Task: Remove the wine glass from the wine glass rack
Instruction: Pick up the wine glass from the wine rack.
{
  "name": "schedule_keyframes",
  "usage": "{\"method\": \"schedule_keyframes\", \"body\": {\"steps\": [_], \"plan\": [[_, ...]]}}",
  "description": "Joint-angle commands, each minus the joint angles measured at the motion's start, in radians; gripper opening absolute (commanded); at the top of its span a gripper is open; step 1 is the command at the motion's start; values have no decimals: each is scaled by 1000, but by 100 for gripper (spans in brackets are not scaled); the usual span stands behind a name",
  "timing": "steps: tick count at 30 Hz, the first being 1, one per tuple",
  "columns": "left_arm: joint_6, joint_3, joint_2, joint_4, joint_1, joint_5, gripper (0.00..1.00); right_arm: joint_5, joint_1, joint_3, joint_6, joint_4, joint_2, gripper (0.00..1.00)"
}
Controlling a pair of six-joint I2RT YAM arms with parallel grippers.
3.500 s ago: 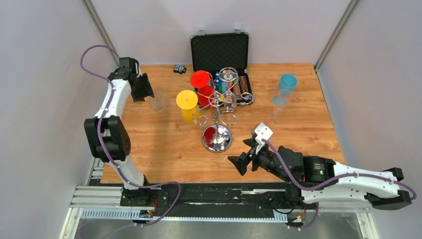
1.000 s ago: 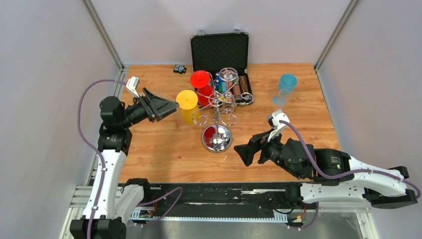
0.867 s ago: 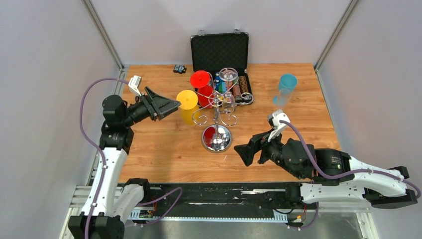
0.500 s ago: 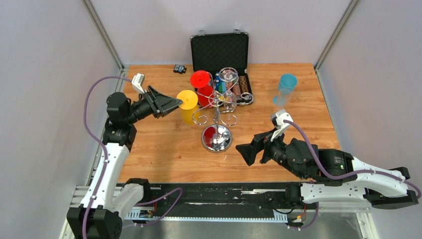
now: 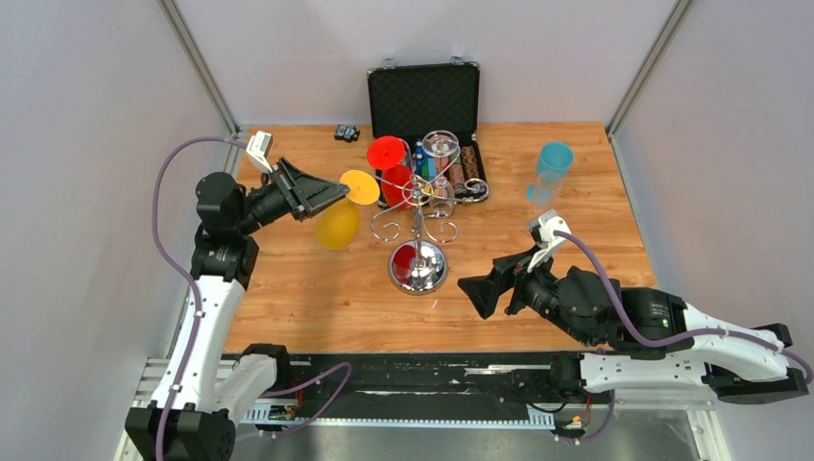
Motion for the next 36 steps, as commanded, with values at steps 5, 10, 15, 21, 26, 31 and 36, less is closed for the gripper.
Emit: {"method": "schedule_keyframes", "body": {"steps": [5,10,15,21,26,31,36], "plan": [[7,67,-24,-6,-10,2,39,11,-2,-7,22,40,-9,84],[16,64,-12,-6,-17,-1,39,7,-2,-7,26,44,-7,84],[26,58,-10,-33,-20,0,39,8,-2,-9,24,44,-4,84],[55,80,-25,-86,-20,-1,46,7,-1,-4,19,44,-4,84],[110,129,-45,-178,-20,-20,56,7,-2,-6,17,43,-8,84],[164,171,-52,-264,-20,-36,62,5,-2,-5,12,44,-15,84],[209,185,-52,-334,-20,-79,63,7,-2,-10,12,43,-25,84]]}}
